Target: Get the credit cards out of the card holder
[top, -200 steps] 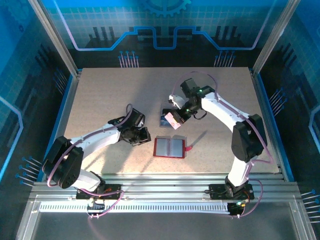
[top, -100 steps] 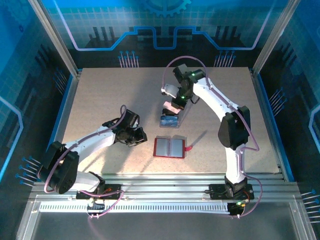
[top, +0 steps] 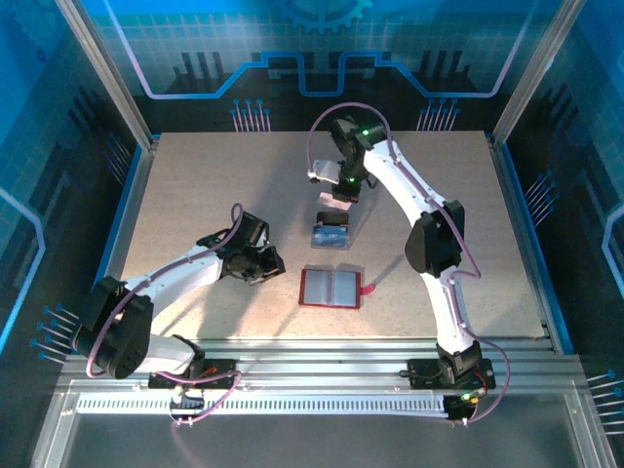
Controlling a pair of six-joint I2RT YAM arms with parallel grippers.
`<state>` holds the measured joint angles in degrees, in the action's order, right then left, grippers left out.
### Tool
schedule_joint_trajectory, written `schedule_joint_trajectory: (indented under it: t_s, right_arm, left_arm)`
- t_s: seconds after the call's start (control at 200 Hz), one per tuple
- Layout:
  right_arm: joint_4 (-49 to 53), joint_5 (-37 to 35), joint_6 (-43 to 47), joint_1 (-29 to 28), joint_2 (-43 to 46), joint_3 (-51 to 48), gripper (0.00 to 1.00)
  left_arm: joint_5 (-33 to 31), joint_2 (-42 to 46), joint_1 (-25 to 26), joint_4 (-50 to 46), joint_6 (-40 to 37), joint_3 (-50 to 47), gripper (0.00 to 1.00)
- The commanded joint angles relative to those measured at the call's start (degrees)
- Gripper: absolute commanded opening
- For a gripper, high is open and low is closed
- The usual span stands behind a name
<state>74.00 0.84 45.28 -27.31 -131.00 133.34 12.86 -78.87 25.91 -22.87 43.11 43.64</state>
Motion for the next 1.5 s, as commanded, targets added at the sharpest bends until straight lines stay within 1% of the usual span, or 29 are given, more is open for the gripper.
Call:
schedule_joint_trajectory:
  t_s: [0.0,0.3,0.335,0.855,0.896,0.956,1.076,1.306,1.391,1.451,1.496]
  right_arm:
    - [3.9,-2.1,3.3,-0.1,-1.7,3.2,0.0]
    - [2.5,-2.1,5.4,-0.2,-1.9,4.3,0.0]
    - [2.3,-2.1,5.5,-0.2,-3.6,4.3,0.0]
    - [0.0,-2.1,5.3,-1.3,-6.6,4.7,0.0]
    - [-0.2,-2.1,5.2,-1.3,-6.7,4.7,0.02]
    - [-0.4,-2.6,5.1,-1.3,-6.7,4.7,0.08]
    - [-0.7,-3.5,4.4,-1.4,-6.3,4.9,0.16]
    - [-1.8,-4.3,2.1,-1.3,-3.6,4.0,0.2]
    - [-2.4,-3.4,0.4,-1.1,-1.8,2.8,0.25]
    - [-3.5,-3.0,-0.9,-1.0,0.9,0.6,0.3]
    - [-4.9,-2.9,-1.7,-0.9,2.7,-2.0,0.32]
  left_arm:
    - [1.2,0.1,-0.7,-1.8,-0.8,0.7,0.15]
    - [1.4,-1.1,-0.8,-2.0,-0.6,1.5,0.15]
    - [1.4,-1.3,-0.8,-2.1,-0.6,1.7,0.15]
    - [1.4,-1.3,-1.0,-2.7,-0.7,1.9,0.15]
    - [1.4,-1.3,-1.0,-2.8,-0.8,2.0,0.15]
    - [1.4,-1.1,-1.0,-2.9,-0.8,2.1,0.15]
    - [1.3,-0.9,-1.2,-3.0,-0.9,2.2,0.15]
    - [1.5,-1.3,-1.2,-2.8,-1.1,2.4,0.15]
    - [1.2,-1.4,-1.3,-2.6,-1.3,2.5,0.15]
    - [1.3,-1.2,-1.2,-2.0,-1.7,2.4,0.18]
    - [1.1,-0.9,-1.3,-1.7,-2.2,2.4,0.23]
